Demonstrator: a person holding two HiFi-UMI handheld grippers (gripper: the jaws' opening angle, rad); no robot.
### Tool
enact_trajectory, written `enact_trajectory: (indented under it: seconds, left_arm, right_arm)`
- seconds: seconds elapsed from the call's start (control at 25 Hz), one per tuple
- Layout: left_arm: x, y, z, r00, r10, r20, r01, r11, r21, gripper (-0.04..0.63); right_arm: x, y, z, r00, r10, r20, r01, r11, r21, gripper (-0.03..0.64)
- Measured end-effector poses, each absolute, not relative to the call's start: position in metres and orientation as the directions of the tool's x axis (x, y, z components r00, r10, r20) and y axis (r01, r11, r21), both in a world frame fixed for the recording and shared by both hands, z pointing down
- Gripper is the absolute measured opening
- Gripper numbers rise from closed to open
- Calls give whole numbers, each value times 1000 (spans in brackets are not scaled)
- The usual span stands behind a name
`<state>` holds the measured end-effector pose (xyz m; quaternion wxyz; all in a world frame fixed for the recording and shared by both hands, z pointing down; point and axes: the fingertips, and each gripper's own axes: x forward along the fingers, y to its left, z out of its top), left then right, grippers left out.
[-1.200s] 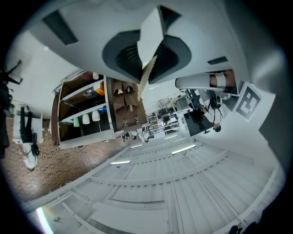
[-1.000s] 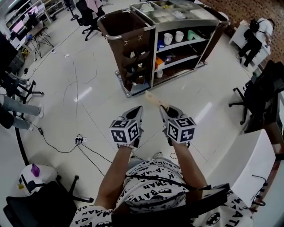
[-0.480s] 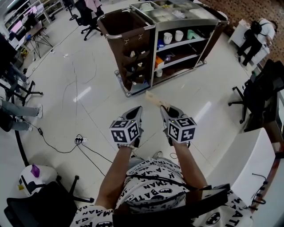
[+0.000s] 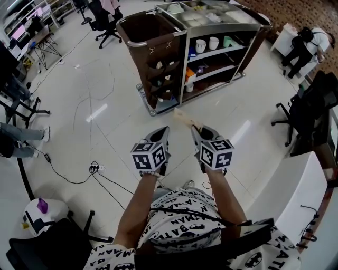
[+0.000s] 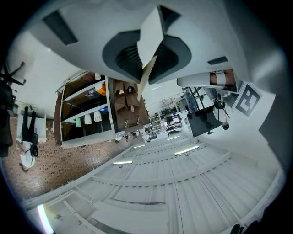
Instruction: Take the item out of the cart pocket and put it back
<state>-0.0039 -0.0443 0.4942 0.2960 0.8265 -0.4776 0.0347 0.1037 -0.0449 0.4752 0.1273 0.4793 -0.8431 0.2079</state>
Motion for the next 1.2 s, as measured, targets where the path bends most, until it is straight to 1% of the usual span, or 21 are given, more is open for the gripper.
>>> enact_trajectory:
  seconds: [0.36, 0.56, 0.76, 1.2]
  left_arm:
    - [-32, -58, 500, 563, -748, 352, -802, -394, 449, 2]
    - [-30, -77, 509, 578, -728, 369, -800, -415, 434, 2]
    - [-17, -129, 521, 567, -728, 385, -809, -405, 425, 2]
    - [-1, -260, 557, 495, -743, 451, -854, -319, 411, 2]
  right_arm:
    - [83, -63, 485, -458, -781, 426, -889, 409, -206, 60]
    - [91, -99, 494, -418, -801, 430, -909, 375, -184, 60]
    - [107, -177, 513, -400, -801, 446, -917, 357, -180, 60]
    - [112, -365, 584, -439, -737, 513, -897, 387, -212, 60]
